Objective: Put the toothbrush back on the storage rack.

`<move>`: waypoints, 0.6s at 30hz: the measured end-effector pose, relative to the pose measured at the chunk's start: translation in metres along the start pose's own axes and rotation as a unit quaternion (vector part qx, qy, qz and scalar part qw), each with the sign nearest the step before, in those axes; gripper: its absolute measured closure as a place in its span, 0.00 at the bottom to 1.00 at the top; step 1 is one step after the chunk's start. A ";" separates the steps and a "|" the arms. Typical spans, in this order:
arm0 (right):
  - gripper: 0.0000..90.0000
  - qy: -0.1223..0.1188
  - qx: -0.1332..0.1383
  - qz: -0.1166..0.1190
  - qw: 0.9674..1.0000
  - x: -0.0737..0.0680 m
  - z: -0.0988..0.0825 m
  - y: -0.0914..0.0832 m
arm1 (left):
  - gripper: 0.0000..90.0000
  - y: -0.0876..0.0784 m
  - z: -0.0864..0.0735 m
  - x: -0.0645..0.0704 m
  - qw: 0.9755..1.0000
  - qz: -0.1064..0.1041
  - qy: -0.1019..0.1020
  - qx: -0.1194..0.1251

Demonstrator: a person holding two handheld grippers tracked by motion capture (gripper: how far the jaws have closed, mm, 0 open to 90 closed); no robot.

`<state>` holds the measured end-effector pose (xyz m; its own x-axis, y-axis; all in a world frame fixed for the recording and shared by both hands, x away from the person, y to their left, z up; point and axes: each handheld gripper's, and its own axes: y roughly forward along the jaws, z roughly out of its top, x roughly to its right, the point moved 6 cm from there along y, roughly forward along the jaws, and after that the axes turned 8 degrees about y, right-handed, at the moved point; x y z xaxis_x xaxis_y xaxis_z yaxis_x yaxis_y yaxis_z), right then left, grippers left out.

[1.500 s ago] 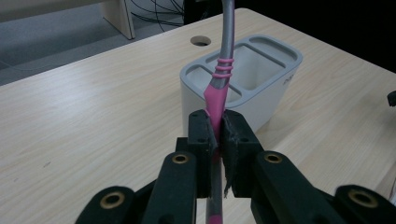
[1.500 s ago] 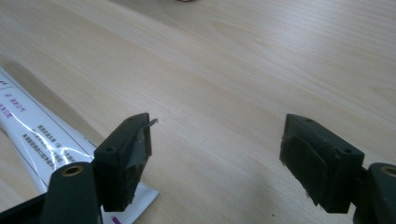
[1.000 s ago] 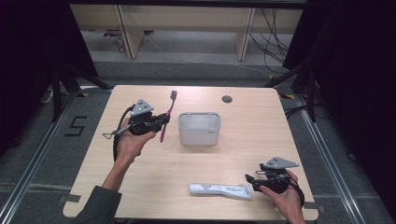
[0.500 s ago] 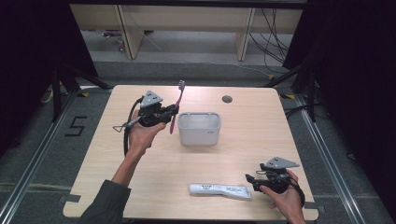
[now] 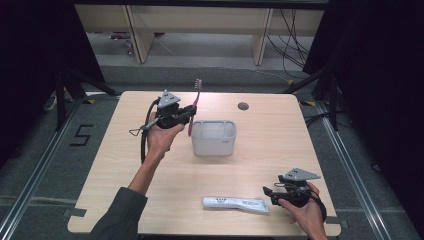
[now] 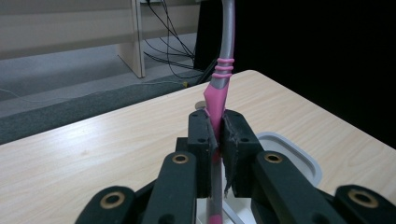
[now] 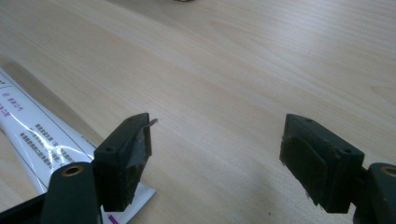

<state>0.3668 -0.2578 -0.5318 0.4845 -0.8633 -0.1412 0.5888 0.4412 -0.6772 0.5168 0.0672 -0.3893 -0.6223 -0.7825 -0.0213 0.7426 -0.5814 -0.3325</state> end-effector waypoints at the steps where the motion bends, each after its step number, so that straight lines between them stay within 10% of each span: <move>1: 0.28 0.008 -0.004 0.004 1.000 -0.002 -0.001 0.000 | 0.91 0.003 0.002 0.000 1.000 0.002 -0.002 0.002; 18: 0.28 0.004 0.000 0.009 1.000 -0.002 -0.001 0.001 | 0.91 0.029 -0.004 0.001 1.000 0.017 0.002 -0.001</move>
<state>0.3659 -0.2555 -0.5326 0.4902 -0.8570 -0.1588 0.5806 0.4570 -0.6738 0.5362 0.0503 -0.4027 -0.5981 -0.8006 -0.0371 0.7626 -0.5543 -0.3334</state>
